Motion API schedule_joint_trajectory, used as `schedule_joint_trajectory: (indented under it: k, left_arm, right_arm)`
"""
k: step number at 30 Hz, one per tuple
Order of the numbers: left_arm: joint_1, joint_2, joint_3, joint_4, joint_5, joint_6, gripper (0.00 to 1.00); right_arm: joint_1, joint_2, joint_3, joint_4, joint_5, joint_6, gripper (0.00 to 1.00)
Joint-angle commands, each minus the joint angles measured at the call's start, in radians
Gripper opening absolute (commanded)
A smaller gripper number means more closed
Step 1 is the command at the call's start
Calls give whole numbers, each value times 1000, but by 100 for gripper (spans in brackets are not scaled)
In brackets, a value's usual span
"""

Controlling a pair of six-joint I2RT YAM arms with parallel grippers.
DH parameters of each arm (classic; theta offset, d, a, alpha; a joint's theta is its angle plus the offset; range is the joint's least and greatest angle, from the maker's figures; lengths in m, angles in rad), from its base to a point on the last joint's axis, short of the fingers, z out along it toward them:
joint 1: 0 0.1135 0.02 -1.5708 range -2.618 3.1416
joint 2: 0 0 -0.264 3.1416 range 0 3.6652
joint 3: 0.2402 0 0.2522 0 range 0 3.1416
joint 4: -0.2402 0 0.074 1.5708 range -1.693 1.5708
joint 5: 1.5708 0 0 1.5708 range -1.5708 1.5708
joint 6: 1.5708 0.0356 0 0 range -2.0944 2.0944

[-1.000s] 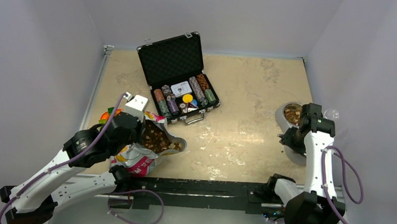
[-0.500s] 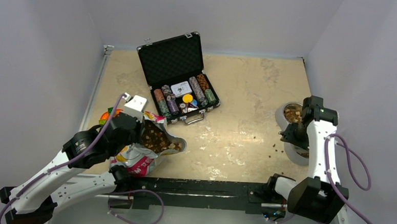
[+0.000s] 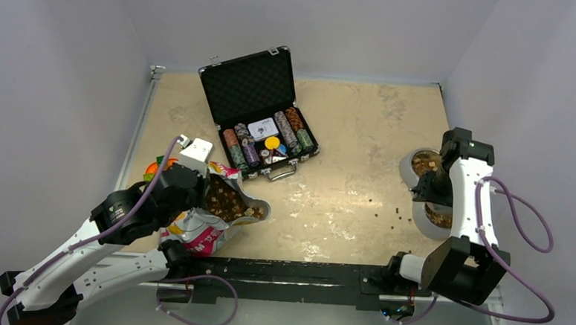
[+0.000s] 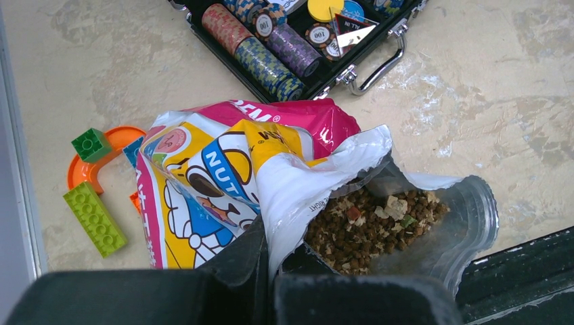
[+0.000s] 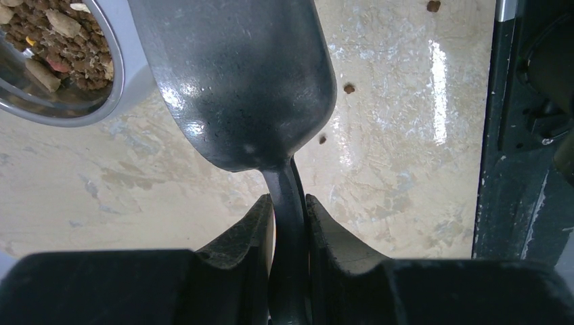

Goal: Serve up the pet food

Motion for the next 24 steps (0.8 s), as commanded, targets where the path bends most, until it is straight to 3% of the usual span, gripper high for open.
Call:
schedule_joint_trajectory:
  k: [1, 24]
  left_arm:
    - [9, -14, -1, 14, -98, 43, 0]
    - [10, 6, 14, 11, -47, 24, 0]
  right_arm:
    - [-6, 18, 52, -49, 75, -62, 0]
    - [-35, 66, 38, -34, 137, -281, 0]
